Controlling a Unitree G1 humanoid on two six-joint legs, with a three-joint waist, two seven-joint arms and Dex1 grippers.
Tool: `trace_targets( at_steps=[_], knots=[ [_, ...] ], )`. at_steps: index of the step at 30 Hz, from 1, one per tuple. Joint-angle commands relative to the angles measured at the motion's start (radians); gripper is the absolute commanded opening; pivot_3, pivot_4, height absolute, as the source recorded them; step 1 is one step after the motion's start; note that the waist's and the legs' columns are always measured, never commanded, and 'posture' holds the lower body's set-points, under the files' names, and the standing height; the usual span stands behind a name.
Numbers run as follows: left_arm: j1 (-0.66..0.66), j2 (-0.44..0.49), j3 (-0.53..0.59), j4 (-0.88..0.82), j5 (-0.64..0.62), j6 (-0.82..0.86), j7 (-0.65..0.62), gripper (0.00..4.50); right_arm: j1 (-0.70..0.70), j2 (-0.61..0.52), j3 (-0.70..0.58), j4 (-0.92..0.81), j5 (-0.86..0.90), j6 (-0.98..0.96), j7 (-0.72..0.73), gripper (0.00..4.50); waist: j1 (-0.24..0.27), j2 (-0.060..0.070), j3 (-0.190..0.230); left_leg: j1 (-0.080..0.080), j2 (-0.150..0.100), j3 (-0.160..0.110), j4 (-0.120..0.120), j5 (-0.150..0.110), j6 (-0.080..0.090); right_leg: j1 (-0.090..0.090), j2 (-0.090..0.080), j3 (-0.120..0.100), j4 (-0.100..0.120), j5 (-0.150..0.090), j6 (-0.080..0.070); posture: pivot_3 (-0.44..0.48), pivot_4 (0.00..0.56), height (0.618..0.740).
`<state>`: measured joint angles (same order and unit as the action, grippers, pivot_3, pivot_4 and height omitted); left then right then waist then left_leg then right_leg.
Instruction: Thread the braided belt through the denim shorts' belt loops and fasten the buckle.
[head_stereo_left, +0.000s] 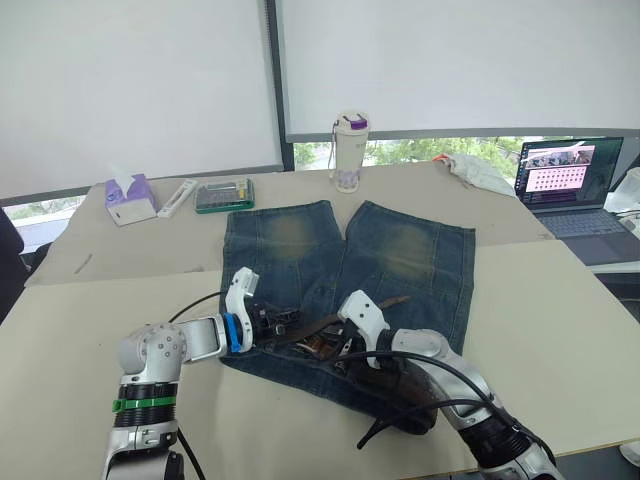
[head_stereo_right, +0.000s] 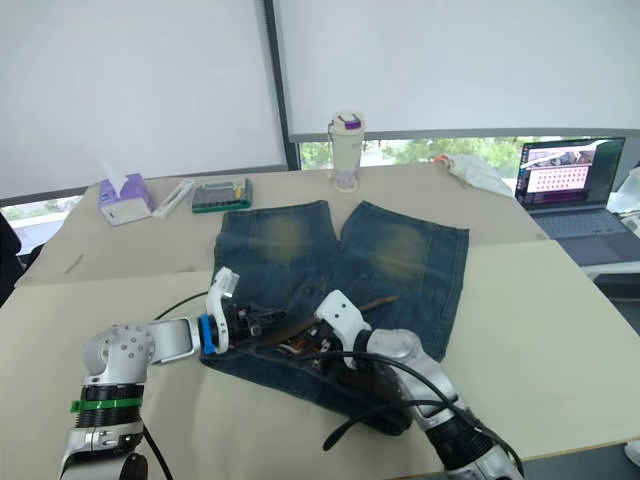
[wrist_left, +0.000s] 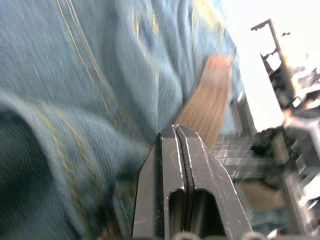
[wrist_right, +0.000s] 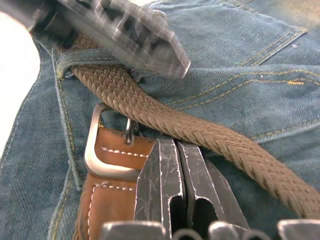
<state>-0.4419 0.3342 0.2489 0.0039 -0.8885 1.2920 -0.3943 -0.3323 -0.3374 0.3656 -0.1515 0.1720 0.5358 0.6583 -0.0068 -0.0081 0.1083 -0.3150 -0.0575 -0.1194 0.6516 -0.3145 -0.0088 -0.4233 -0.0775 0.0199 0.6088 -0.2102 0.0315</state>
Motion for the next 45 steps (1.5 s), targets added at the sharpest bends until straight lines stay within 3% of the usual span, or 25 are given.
trace_targets(
  at_steps=[1,7,20,21,23,27,29,34,45],
  knots=[
    [-0.001,0.007,0.017,-0.006,-0.014,0.020,-0.003,0.04,0.005,-0.018,-0.025,-0.056,0.013,0.001,0.020,0.00,-0.002,0.000,0.000,0.000,0.000,0.000,0.000,0.000,0.000,0.000,0.000,0.000,0.000,0.000,0.000,0.000,0.150,0.740],
    [0.000,0.028,0.005,-0.021,-0.014,0.017,-0.044,0.04,0.013,-0.081,-0.021,-0.127,0.022,0.074,0.051,0.00,-0.004,0.000,0.000,0.000,0.000,0.000,0.000,0.000,0.000,0.000,0.000,0.000,0.000,0.000,0.000,0.000,0.150,0.740],
    [-0.026,0.058,-0.016,-0.063,-0.013,-0.035,-0.125,0.04,0.018,-0.099,-0.056,-0.172,0.050,0.112,0.065,0.00,-0.005,-0.001,0.001,-0.001,0.000,0.000,-0.001,0.000,0.000,0.000,0.000,0.000,-0.001,0.000,0.000,0.000,0.150,0.740],
    [-0.024,0.072,-0.030,-0.081,-0.002,-0.056,-0.141,0.00,0.024,-0.098,-0.069,-0.187,0.065,0.126,0.066,0.61,-0.005,-0.001,0.001,-0.001,0.000,0.000,-0.001,0.000,0.000,0.000,0.000,0.000,-0.001,0.000,0.000,0.000,0.150,0.740],
    [-0.025,0.110,-0.060,-0.138,0.009,-0.110,-0.209,0.56,0.038,-0.103,-0.093,-0.216,0.068,0.147,0.043,1.20,-0.005,-0.001,0.002,-0.001,0.001,-0.001,-0.001,0.000,0.000,-0.001,0.000,0.000,-0.001,0.000,0.000,0.000,0.150,0.740],
    [-0.027,0.221,-0.226,-0.254,0.161,-0.321,-0.346,1.83,0.073,-0.108,-0.145,-0.260,0.076,0.182,-0.001,2.53,-0.001,-0.001,0.002,-0.002,0.001,0.000,-0.002,0.000,0.000,-0.001,0.000,0.000,-0.002,0.000,0.000,0.000,0.150,0.740],
    [-0.035,0.264,-0.318,-0.300,0.235,-0.418,-0.414,2.48,0.088,-0.109,-0.168,-0.265,0.068,0.195,-0.030,2.55,0.002,0.000,0.003,-0.002,0.001,0.000,-0.003,0.000,-0.001,0.000,0.000,0.000,-0.004,0.000,0.000,0.000,0.150,0.740],
    [-0.090,0.273,-0.559,-0.291,0.481,-0.654,-0.479,2.48,0.082,-0.140,-0.149,-0.227,-0.022,0.156,-0.091,2.55,0.007,0.000,0.003,-0.002,0.000,0.001,-0.004,0.000,0.000,0.000,0.000,0.000,-0.006,0.000,-0.001,0.000,0.150,0.740],
    [-0.308,0.123,-0.828,0.017,0.888,-0.799,-0.404,2.48,0.151,-0.174,-0.181,-0.356,-0.026,0.216,-0.127,2.55,0.011,-0.001,0.005,-0.003,-0.001,0.009,-0.004,0.000,0.004,0.001,0.001,-0.001,-0.006,0.000,-0.001,0.000,0.150,0.740]
  ],
)
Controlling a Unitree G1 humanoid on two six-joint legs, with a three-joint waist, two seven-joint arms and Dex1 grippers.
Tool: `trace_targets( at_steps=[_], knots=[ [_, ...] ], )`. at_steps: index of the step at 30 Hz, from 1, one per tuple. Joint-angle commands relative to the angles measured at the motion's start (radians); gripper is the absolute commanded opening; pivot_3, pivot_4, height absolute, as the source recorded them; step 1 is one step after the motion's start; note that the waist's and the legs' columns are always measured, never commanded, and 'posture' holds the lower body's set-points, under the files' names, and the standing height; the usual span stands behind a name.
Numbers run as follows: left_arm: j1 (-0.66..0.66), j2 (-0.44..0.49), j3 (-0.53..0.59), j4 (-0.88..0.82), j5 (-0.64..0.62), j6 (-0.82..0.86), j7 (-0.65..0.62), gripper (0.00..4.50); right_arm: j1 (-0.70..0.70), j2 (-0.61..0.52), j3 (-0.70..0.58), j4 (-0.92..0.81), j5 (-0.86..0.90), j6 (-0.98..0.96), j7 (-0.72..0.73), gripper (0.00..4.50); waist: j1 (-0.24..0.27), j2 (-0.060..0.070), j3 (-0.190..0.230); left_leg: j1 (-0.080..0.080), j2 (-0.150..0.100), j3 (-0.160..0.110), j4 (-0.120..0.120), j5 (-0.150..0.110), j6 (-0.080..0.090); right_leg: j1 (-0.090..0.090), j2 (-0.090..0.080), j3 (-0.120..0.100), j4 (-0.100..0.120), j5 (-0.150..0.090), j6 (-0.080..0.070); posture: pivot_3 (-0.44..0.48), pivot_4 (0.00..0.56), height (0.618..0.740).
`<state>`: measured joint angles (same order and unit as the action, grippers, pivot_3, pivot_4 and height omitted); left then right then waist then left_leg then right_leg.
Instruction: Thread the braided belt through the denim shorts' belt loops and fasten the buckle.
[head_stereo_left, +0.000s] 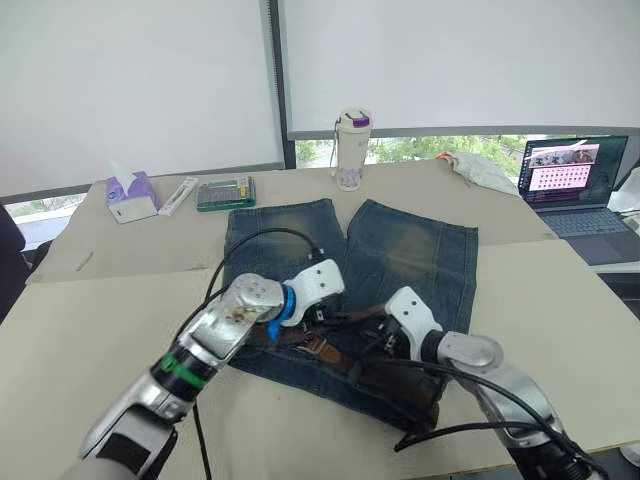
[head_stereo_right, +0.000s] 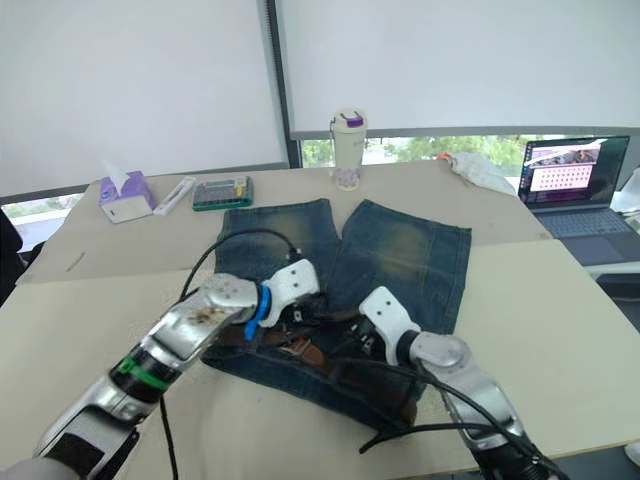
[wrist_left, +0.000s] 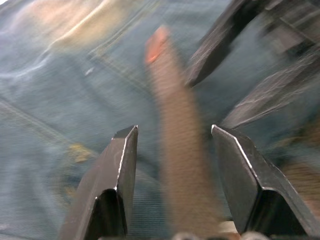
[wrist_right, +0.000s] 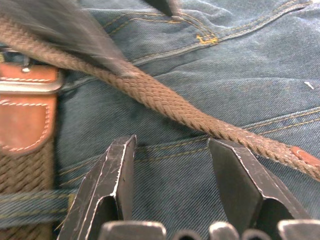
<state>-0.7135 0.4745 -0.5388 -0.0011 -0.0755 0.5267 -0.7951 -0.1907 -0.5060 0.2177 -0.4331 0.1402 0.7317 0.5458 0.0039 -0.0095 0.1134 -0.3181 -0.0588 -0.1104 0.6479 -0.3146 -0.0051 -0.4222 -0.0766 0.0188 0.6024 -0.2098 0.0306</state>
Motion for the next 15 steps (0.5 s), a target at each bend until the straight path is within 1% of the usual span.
trace_targets(
  at_steps=[1,4,7,9,11,13,15],
  knots=[
    [-0.036,-0.014,-0.059,0.031,0.101,-0.050,-0.016,2.48,0.015,-0.006,-0.036,-0.090,0.011,0.030,-0.015,2.55,0.000,0.000,0.000,0.000,0.000,0.000,0.000,0.000,0.000,0.000,0.000,0.000,0.000,0.000,0.000,0.000,0.150,0.740],
    [-0.023,-0.025,-0.058,0.028,0.109,-0.047,-0.039,2.48,0.022,0.003,-0.043,-0.132,0.036,0.059,-0.012,2.55,-0.004,0.000,0.000,0.000,0.001,0.000,0.000,0.000,0.001,0.000,0.001,0.000,0.000,0.000,0.000,0.000,0.150,0.740],
    [-0.027,-0.057,0.045,-0.016,-0.011,0.090,-0.088,2.48,0.029,-0.007,-0.040,-0.161,0.040,0.083,-0.012,2.55,-0.005,0.000,0.000,0.000,0.001,-0.001,0.000,-0.001,0.003,0.000,0.001,0.000,0.001,0.000,0.000,0.000,0.150,0.740],
    [-0.032,-0.061,0.082,-0.031,-0.048,0.141,-0.111,2.48,0.030,-0.009,-0.038,-0.170,0.042,0.092,-0.015,2.55,-0.006,0.000,0.000,0.000,0.001,-0.001,0.002,-0.002,0.004,0.000,0.001,0.000,0.002,0.000,0.001,0.000,0.150,0.740],
    [-0.038,-0.022,0.091,-0.062,-0.082,0.165,-0.182,2.48,0.037,-0.014,-0.036,-0.177,0.046,0.095,-0.011,2.55,-0.007,0.000,0.000,0.000,0.001,-0.001,0.003,-0.002,0.005,0.000,0.000,-0.001,0.003,-0.001,0.001,0.000,0.150,0.740],
    [-0.042,-0.005,0.094,-0.082,-0.088,0.171,-0.202,2.48,0.046,-0.022,-0.033,-0.182,0.048,0.094,-0.006,2.55,-0.008,0.000,0.000,0.000,0.001,-0.001,0.003,-0.002,0.004,0.000,0.001,-0.001,0.003,-0.001,0.001,0.000,0.150,0.740],
    [-0.038,0.004,0.065,-0.089,-0.058,0.136,-0.207,3.01,0.067,-0.034,-0.037,-0.205,0.064,0.077,0.013,2.55,-0.006,0.000,0.000,0.000,0.001,-0.001,0.003,-0.002,0.004,0.000,0.000,-0.001,0.004,-0.001,0.002,0.000,0.150,0.740]
  ],
)
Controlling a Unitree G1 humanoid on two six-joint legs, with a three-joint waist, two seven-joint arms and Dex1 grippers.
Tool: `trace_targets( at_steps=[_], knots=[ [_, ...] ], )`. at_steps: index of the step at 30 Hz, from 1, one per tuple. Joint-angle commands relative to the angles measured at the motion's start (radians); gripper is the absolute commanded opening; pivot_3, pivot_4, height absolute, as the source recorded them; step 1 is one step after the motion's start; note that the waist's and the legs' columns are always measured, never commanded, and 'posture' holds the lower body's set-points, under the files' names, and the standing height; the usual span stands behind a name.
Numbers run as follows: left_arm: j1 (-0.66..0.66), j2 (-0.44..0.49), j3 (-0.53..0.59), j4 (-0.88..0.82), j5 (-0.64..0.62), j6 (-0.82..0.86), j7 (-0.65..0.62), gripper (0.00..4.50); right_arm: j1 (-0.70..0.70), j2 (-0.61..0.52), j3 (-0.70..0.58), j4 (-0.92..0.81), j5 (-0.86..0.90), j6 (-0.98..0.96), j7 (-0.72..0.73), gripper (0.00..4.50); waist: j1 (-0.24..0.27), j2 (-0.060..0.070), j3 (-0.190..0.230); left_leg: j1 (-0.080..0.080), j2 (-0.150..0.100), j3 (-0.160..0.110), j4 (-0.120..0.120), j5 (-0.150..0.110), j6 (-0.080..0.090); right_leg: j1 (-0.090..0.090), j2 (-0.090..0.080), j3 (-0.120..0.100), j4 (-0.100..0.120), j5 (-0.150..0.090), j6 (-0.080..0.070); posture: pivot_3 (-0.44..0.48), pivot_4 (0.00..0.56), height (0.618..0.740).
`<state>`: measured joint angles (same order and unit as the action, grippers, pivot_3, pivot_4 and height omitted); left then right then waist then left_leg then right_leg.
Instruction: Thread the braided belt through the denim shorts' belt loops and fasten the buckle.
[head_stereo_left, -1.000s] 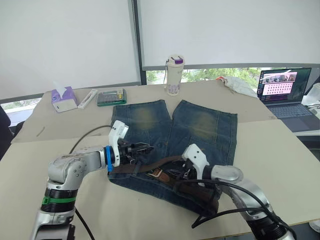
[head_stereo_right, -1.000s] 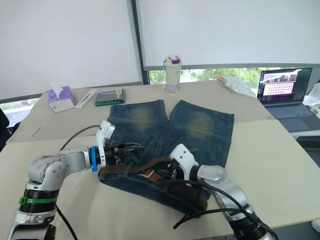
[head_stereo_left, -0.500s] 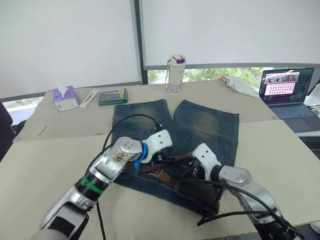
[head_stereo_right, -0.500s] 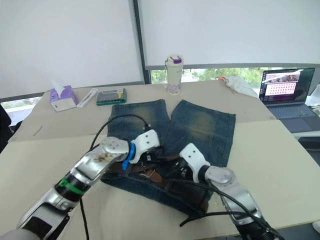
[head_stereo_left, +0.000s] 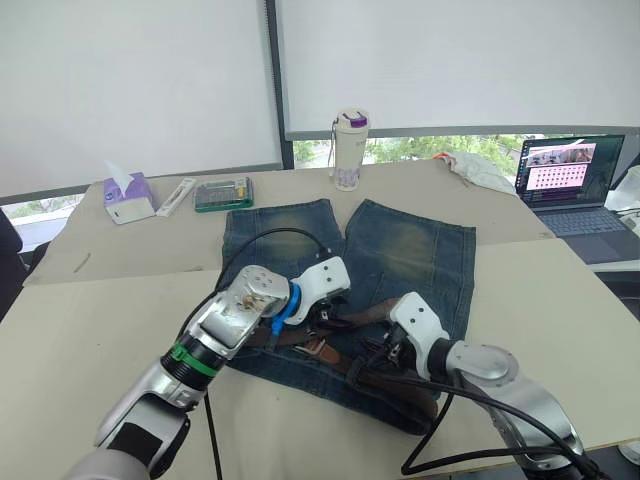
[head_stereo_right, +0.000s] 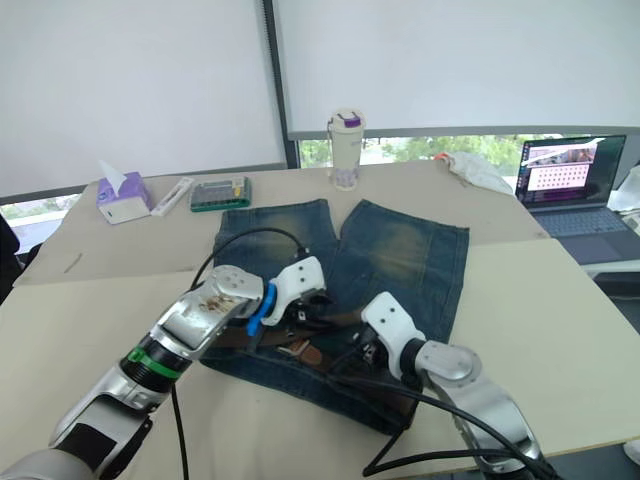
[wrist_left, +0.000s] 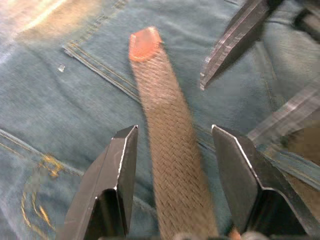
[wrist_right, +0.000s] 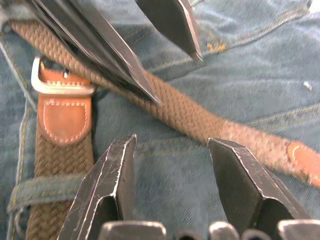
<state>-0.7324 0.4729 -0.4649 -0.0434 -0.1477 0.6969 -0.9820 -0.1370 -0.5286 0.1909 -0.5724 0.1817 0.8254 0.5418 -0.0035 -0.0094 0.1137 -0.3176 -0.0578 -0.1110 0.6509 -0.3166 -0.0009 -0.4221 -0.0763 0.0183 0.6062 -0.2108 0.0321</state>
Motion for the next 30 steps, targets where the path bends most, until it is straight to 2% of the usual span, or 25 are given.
trace_targets(
  at_steps=[1,2,6,11,17,22,25,30],
  knots=[
    [-0.016,0.005,-0.026,-0.036,0.039,-0.064,-0.014,3.31,0.025,-0.019,-0.015,-0.079,0.030,-0.027,0.027,2.55,0.003,0.000,0.000,0.000,0.000,0.000,0.000,0.000,0.000,0.000,0.000,0.000,0.000,0.000,0.000,0.000,0.150,0.740],
    [-0.014,0.004,-0.043,-0.024,0.060,-0.091,-0.013,3.60,0.036,-0.025,-0.020,-0.093,0.039,-0.032,0.036,2.55,0.005,0.000,0.000,0.000,0.000,0.000,0.001,0.000,0.000,0.000,0.000,0.000,0.000,0.000,0.000,0.000,0.150,0.740],
    [-0.014,-0.028,-0.071,0.018,0.100,-0.125,0.005,3.60,0.066,-0.043,-0.036,-0.126,0.056,-0.028,0.041,2.55,0.009,0.000,0.000,0.000,0.000,0.000,0.002,0.000,-0.001,0.001,-0.001,0.000,0.000,0.000,0.000,0.000,0.150,0.740],
    [-0.020,-0.060,-0.141,0.124,0.254,-0.230,0.101,3.60,0.079,-0.052,-0.048,-0.168,0.071,-0.003,0.030,2.55,0.010,0.000,0.000,0.000,-0.001,0.001,0.003,0.000,0.000,0.001,0.000,0.000,0.000,0.000,0.000,0.000,0.150,0.740],
    [0.001,-0.074,-0.118,0.139,0.279,-0.261,0.105,1.75,0.065,-0.062,-0.019,-0.200,0.087,0.025,0.031,2.55,0.013,0.000,0.000,-0.001,-0.001,0.000,0.005,0.000,0.001,0.001,0.000,0.000,0.001,0.000,0.000,0.000,0.150,0.740],
    [0.029,-0.131,0.042,0.088,0.150,-0.165,0.124,0.06,0.018,-0.078,0.058,-0.172,0.103,0.042,0.075,2.55,0.012,0.000,0.000,-0.001,-0.001,0.000,0.007,-0.001,0.002,0.001,0.000,0.000,0.002,0.000,0.001,0.000,0.150,0.740],
    [0.055,-0.151,0.153,0.039,0.058,-0.146,0.123,0.01,-0.022,-0.099,0.142,-0.098,0.066,0.013,0.103,2.55,0.011,0.000,0.000,-0.001,0.000,0.000,0.009,-0.001,0.002,0.001,0.000,-0.002,0.002,0.000,0.001,0.000,0.150,0.740],
    [0.084,-0.198,0.382,-0.047,-0.094,0.015,0.226,0.01,-0.065,-0.119,0.236,-0.005,-0.018,0.008,0.087,2.55,0.012,0.000,0.000,-0.001,0.000,0.000,0.009,0.000,-0.001,0.001,-0.001,-0.001,0.003,0.000,0.001,0.000,0.150,0.740]
  ],
)
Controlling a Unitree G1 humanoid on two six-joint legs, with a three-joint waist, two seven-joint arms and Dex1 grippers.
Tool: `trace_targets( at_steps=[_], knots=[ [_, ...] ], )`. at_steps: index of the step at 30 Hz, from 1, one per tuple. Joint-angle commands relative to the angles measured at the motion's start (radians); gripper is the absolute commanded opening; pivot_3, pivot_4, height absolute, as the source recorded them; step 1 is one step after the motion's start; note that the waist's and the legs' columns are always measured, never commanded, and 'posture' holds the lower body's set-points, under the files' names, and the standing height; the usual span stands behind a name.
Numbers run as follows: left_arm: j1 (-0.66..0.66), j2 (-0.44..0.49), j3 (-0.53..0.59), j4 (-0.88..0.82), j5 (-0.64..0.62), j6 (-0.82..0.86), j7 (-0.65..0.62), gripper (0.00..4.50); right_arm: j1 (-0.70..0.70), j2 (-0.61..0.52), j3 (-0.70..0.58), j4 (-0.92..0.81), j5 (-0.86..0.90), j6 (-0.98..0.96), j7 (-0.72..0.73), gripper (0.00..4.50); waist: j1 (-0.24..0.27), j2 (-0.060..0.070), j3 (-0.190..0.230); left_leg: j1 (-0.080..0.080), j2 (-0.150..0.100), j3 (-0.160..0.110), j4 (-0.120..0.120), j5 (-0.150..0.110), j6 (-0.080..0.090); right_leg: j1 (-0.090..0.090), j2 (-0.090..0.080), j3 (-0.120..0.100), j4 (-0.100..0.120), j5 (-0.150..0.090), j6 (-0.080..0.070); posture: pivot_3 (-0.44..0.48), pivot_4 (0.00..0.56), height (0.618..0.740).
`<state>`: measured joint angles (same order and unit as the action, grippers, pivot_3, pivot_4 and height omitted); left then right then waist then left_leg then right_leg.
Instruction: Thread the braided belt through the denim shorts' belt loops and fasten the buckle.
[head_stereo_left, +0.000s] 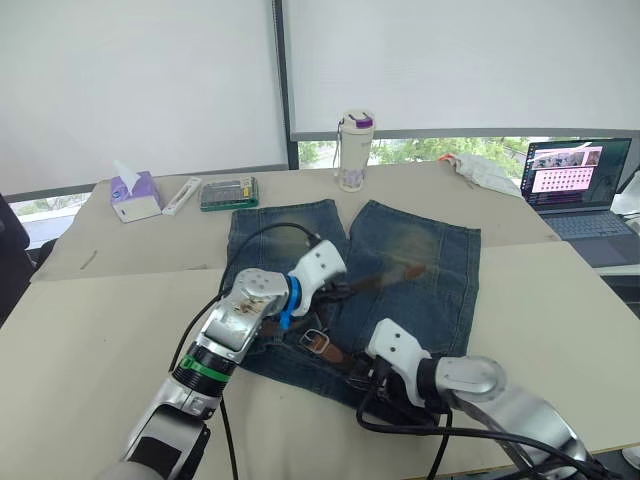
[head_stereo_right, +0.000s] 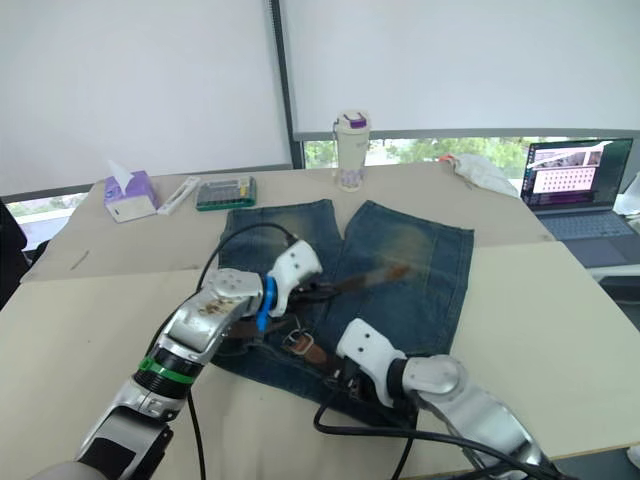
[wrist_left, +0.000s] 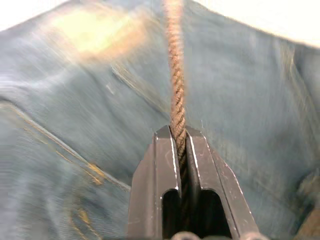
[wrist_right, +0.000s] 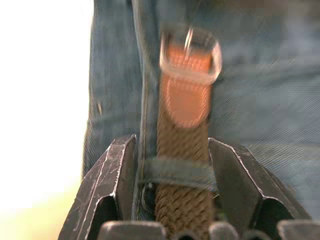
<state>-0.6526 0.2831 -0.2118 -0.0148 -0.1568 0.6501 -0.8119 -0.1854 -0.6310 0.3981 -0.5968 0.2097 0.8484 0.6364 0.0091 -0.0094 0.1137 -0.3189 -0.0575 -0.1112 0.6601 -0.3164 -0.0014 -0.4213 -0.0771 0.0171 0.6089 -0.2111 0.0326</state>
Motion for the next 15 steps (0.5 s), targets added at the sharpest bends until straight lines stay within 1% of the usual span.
trace_targets(
  at_steps=[1,2,4,7,8,9,10,13,15],
  knots=[
    [0.009,-0.014,0.173,-0.087,-0.110,0.092,0.082,0.01,-0.014,-0.022,0.032,0.030,-0.058,-0.013,-0.014,2.55,-0.001,0.000,0.000,0.000,0.000,-0.001,0.000,0.000,-0.001,0.000,0.000,0.000,0.000,0.000,0.000,0.000,0.150,0.740],
    [0.014,-0.018,0.212,-0.098,-0.136,0.139,0.108,0.01,-0.009,-0.026,0.028,0.039,-0.070,-0.014,-0.026,2.55,0.000,0.000,0.000,0.001,0.000,-0.001,0.000,0.000,-0.001,0.001,0.000,0.000,0.000,0.000,0.000,0.000,0.150,0.740],
    [0.041,-0.006,0.263,-0.124,-0.178,0.208,0.133,0.00,0.009,-0.022,-0.007,0.048,-0.074,-0.005,-0.052,2.03,0.000,0.000,0.000,0.001,0.000,-0.002,0.000,0.001,-0.001,0.001,0.000,0.000,0.000,0.000,0.000,0.000,0.150,0.740],
    [0.098,0.007,0.313,-0.143,-0.215,0.263,0.169,0.00,0.053,-0.052,-0.059,0.024,-0.047,-0.007,-0.038,1.03,0.005,0.000,-0.001,0.002,0.000,-0.005,0.000,0.001,-0.002,0.002,-0.001,0.000,0.000,0.000,0.000,0.000,0.150,0.740],
    [0.135,0.026,0.305,-0.151,-0.217,0.264,0.160,0.00,0.072,-0.072,-0.081,0.018,-0.049,-0.019,-0.032,0.67,0.007,0.001,-0.001,0.001,0.000,-0.006,0.000,0.001,-0.002,0.002,-0.001,0.000,0.000,0.000,0.000,0.000,0.150,0.740],
    [0.168,0.040,0.296,-0.163,-0.219,0.262,0.155,0.00,0.093,-0.087,-0.107,0.006,-0.038,-0.028,-0.020,0.40,0.008,0.001,-0.001,0.002,-0.001,-0.006,0.000,0.001,-0.002,0.002,-0.001,0.000,0.000,0.000,0.000,0.000,0.150,0.740],
    [0.194,0.048,0.289,-0.176,-0.224,0.263,0.156,0.00,0.113,-0.091,-0.142,-0.015,-0.003,-0.026,-0.001,0.08,0.009,0.001,-0.001,0.002,-0.001,-0.006,0.000,0.001,-0.002,0.002,-0.001,0.000,0.000,0.000,0.000,0.000,0.150,0.740],
    [0.231,0.052,0.287,-0.201,-0.251,0.278,0.164,0.00,0.130,-0.056,-0.249,-0.074,0.132,0.014,0.041,0.03,0.013,0.000,0.000,0.001,-0.001,-0.007,0.000,0.000,-0.001,0.002,-0.001,0.000,-0.001,0.000,0.000,0.000,0.150,0.740],
    [0.253,0.061,0.271,-0.210,-0.251,0.261,0.158,0.00,0.129,-0.048,-0.262,-0.105,0.167,0.023,0.050,1.06,0.012,0.000,0.000,0.000,-0.001,-0.007,0.000,-0.001,0.001,0.002,-0.001,0.000,0.000,0.000,0.000,0.000,0.150,0.740]
  ],
)
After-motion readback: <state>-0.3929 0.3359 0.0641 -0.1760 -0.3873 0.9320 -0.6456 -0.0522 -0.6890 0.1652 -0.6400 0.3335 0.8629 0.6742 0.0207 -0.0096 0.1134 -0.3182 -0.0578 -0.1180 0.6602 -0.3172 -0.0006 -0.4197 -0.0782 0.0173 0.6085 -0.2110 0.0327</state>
